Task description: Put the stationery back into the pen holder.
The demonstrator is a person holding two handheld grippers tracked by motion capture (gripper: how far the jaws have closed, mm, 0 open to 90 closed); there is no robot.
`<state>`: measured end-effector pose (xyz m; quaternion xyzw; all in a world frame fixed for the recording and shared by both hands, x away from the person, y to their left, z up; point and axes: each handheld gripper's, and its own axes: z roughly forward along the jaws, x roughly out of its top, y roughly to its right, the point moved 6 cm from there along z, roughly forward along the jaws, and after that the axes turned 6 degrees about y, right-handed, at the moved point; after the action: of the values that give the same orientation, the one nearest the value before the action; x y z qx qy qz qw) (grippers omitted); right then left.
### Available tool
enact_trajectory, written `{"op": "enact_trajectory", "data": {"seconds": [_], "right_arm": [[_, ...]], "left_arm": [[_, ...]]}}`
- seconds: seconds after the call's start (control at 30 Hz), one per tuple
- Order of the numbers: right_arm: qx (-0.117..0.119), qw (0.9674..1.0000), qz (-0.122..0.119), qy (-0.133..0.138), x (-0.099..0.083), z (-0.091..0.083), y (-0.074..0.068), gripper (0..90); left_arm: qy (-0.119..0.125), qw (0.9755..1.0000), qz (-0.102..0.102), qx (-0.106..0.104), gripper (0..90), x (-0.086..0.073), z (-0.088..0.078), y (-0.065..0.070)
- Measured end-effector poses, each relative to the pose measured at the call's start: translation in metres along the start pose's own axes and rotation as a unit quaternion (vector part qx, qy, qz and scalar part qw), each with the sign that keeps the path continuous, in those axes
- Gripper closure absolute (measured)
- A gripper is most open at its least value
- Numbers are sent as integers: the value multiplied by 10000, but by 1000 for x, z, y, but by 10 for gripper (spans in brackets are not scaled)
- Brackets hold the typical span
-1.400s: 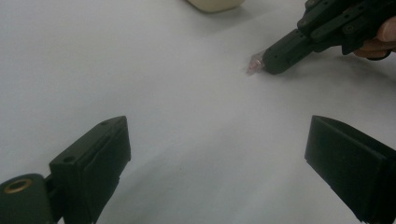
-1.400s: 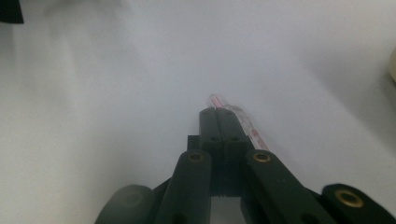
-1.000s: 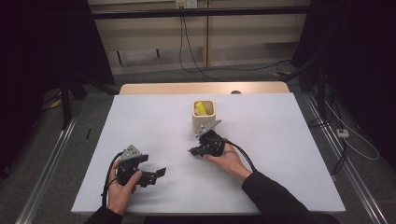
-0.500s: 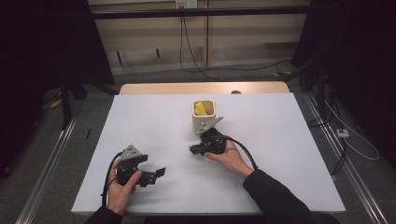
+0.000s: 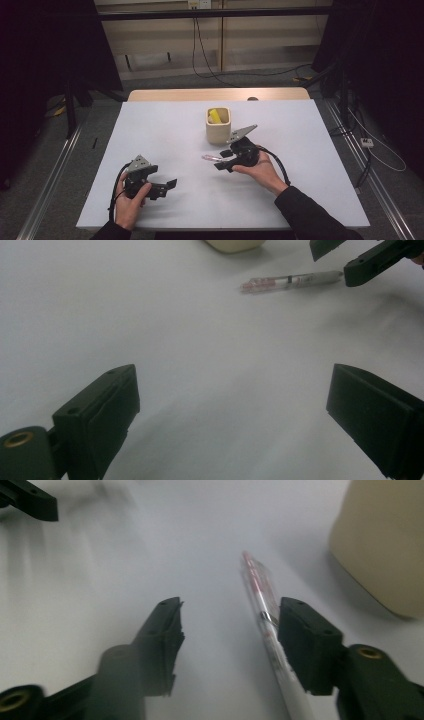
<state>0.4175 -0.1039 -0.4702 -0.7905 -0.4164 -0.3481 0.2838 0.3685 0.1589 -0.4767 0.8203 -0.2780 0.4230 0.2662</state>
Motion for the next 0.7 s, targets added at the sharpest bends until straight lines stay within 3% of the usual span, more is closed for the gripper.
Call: {"op": "enact_trajectory", "data": {"seconds": [0.13, 0.23, 0.5, 0.7], "right_arm": [[-157, 9997, 160, 91, 0, -11, 8, 184], [-328, 9993, 196, 18, -2, -16, 15, 137], [-427, 9977, 110, -507, -14, -20, 26, 263], [-455, 9932, -105, -1069, -22, -21, 33, 395]], "left_arm": [[-3, 10000, -1, -8, 67, 0, 0, 0], [10, 10000, -6, -11, 67, 0, 1, 0], [-7, 10000, 9, -24, 67, 0, 1, 0], [-18, 10000, 2, -19, 67, -1, 1, 0]]}}
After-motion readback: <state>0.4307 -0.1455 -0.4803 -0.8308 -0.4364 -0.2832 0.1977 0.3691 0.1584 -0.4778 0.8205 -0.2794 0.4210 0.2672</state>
